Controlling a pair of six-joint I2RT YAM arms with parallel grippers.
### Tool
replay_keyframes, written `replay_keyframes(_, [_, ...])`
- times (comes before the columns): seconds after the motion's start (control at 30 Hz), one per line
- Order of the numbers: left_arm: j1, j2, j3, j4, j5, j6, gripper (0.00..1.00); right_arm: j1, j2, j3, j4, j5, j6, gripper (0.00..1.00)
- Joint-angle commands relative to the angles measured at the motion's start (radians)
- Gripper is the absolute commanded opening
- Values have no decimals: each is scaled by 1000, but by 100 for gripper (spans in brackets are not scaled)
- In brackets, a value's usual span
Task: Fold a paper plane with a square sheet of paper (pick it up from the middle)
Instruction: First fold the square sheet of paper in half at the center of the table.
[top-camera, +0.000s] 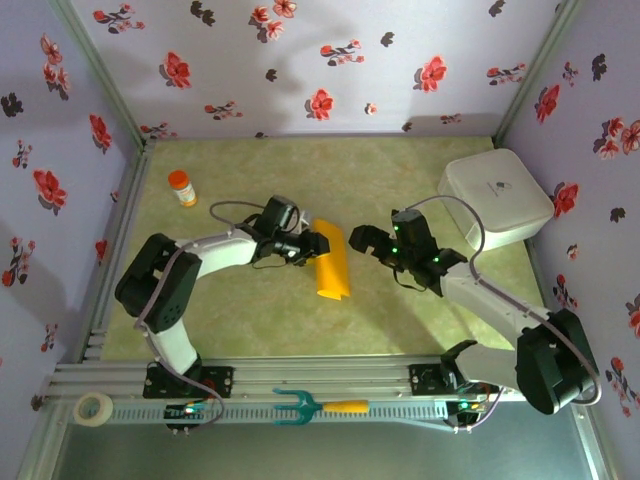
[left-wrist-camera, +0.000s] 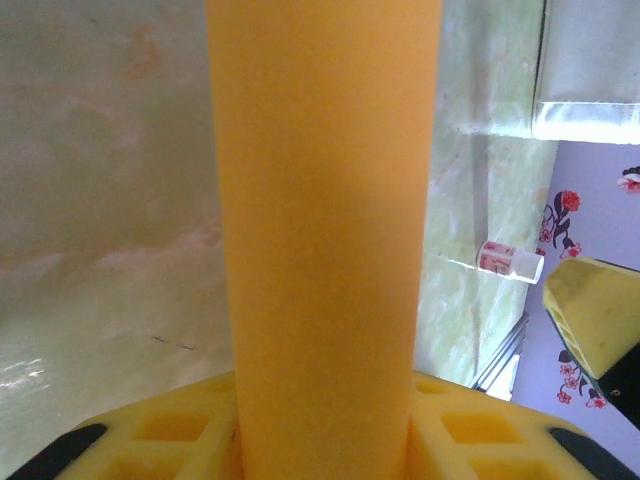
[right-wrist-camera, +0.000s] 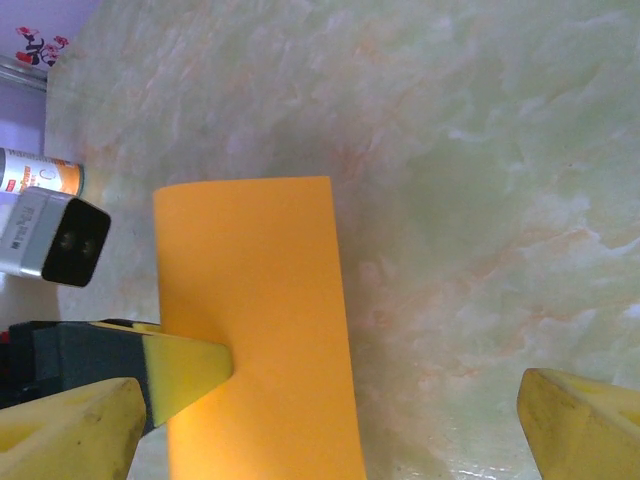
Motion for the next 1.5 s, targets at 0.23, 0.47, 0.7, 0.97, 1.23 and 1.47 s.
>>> replay_keyframes(0.23, [19, 70, 21, -49, 26, 80, 38, -5, 92, 59, -2, -84, 4, 93])
replay_keyframes(0.47, [22, 83, 14, -86, -14, 104, 41, -2, 134, 61, 10, -104, 21, 92])
replay_keyframes(0.7, [20, 71, 21, -154, -114, 130, 52, 1, 147, 55, 19, -101, 31, 92])
replay_keyframes(0.97, [10, 15, 47, -263, -238, 186, 64, 7, 178, 58, 39, -117, 35, 92])
replay_keyframes(1.23, [9, -17, 50, -336, -340, 212, 57, 16, 218, 66, 71, -143, 41, 89])
replay_keyframes(1.47, [7, 28, 71, -350, -314, 230, 56, 21, 228, 57, 90, -143, 48, 88])
